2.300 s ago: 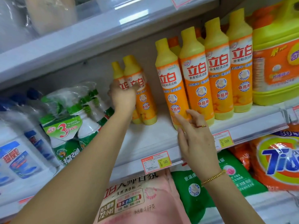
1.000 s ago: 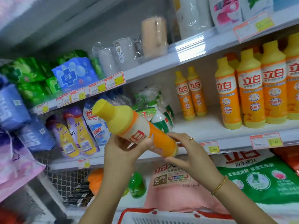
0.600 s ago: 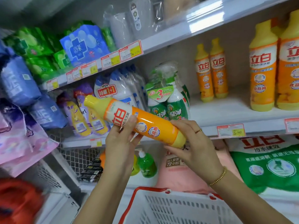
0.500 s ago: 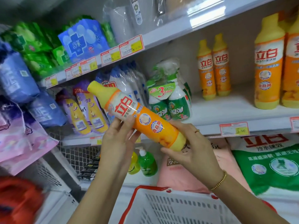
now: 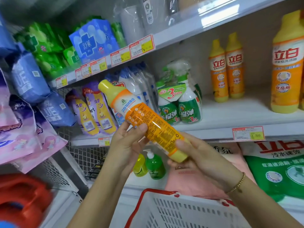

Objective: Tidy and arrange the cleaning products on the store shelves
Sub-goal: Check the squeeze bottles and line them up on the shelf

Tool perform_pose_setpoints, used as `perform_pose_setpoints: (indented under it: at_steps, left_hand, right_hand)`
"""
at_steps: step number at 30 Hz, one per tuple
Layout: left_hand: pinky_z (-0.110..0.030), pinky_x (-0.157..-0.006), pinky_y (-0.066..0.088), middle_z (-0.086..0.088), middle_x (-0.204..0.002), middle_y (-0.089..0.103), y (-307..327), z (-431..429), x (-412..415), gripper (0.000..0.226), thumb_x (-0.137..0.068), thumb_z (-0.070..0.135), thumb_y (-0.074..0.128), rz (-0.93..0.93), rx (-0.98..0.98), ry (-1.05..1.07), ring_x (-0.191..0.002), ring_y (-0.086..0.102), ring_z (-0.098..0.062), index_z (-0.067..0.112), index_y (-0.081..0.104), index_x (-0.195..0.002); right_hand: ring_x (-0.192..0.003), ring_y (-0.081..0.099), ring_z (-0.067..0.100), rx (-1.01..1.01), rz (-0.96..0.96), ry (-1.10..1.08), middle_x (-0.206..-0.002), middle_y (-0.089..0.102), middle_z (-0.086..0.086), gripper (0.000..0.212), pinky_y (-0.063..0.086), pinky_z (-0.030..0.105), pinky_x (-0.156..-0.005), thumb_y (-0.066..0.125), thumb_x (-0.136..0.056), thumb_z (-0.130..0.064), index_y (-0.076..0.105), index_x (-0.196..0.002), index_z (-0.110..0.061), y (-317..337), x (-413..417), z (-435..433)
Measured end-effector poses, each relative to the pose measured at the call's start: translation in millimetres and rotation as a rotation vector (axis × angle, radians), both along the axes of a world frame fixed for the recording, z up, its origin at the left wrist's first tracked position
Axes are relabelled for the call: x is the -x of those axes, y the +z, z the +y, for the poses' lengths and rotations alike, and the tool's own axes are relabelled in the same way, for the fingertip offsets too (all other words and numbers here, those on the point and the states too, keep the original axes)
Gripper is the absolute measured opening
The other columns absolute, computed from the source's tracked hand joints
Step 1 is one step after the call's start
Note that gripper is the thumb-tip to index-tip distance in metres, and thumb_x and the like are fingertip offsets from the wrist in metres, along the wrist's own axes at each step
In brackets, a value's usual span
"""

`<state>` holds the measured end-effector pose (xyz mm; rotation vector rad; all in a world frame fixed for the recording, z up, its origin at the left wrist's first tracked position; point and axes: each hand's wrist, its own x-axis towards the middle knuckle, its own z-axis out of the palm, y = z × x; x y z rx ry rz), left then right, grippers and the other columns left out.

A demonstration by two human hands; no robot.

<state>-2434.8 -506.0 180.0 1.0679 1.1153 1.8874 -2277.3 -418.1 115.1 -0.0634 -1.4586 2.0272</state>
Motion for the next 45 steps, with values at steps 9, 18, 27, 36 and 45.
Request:
perform_pose_setpoints:
  at_steps: [9, 18, 27, 36, 45]
  left_hand:
    - [-0.03, -0.071, 0.058, -0.002, -0.086, 0.074, 0.5, -1.0, -16.7, 0.036, -0.064, 0.023, 0.083, 0.242, 0.11, 0.115, -0.081, 0.071, -0.015, 0.011, 0.064, -0.092]
    - [-0.032, -0.078, 0.058, -0.008, -0.102, 0.073, 10.4, -7.2, -4.6, 0.067, -0.054, 0.035, 0.09, 0.091, 0.072, -0.19, -0.086, 0.071, -0.018, 0.013, 0.065, -0.112]
    - [-0.024, -0.054, 0.056, -0.003, -0.075, 0.073, 14.2, -3.2, -23.1, 0.037, -0.074, 0.031, 0.061, -0.136, 0.163, 0.056, -0.069, 0.071, -0.012, 0.006, 0.062, -0.1]
    - [-0.028, -0.059, 0.059, -0.014, -0.086, 0.072, 6.8, 3.8, -36.3, 0.056, -0.073, 0.027, 0.062, -0.326, 0.28, -0.078, -0.076, 0.073, -0.021, -0.005, 0.056, -0.119]
    - [-0.033, -0.057, 0.059, -0.021, -0.1, 0.072, -3.1, 21.1, -90.2, 0.082, -0.036, 0.028, 0.096, -0.225, 0.319, -0.257, -0.083, 0.073, -0.026, 0.002, 0.063, -0.106]
  right_hand:
    - [-0.084, 0.06, 0.011, -0.944, -0.39, -0.824, -0.098, 0.063, -0.007, 0.058, 0.047, 0.028, -0.07, 0.063, -0.066, -0.048, 0.05, -0.12, -0.031, 2.3, 4.8, -9.0]
    - [-0.082, 0.07, 0.023, 0.065, 0.074, 0.474, -0.102, 0.07, 0.016, 0.058, 0.056, 0.032, -0.073, 0.072, -0.072, -0.053, 0.067, -0.111, -0.01, -20.4, -9.8, -2.6]
    - [-0.067, 0.072, 0.021, 0.234, 0.071, 0.749, -0.084, 0.071, 0.02, 0.077, 0.057, 0.023, -0.055, 0.064, -0.074, -0.063, 0.064, -0.118, 0.0, 7.1, -15.5, -5.2]
    - [-0.051, 0.068, 0.018, 0.256, -0.161, 0.462, -0.067, 0.07, 0.018, 0.092, 0.053, 0.021, -0.043, 0.037, -0.078, -0.068, 0.051, -0.121, 0.013, 24.4, -51.2, -5.7]
    - [-0.097, 0.062, 0.042, -0.035, -0.415, 0.147, -0.108, 0.064, 0.031, 0.062, 0.055, 0.043, -0.082, 0.05, -0.089, -0.048, 0.058, -0.119, 0.005, 28.2, -135.6, 5.5]
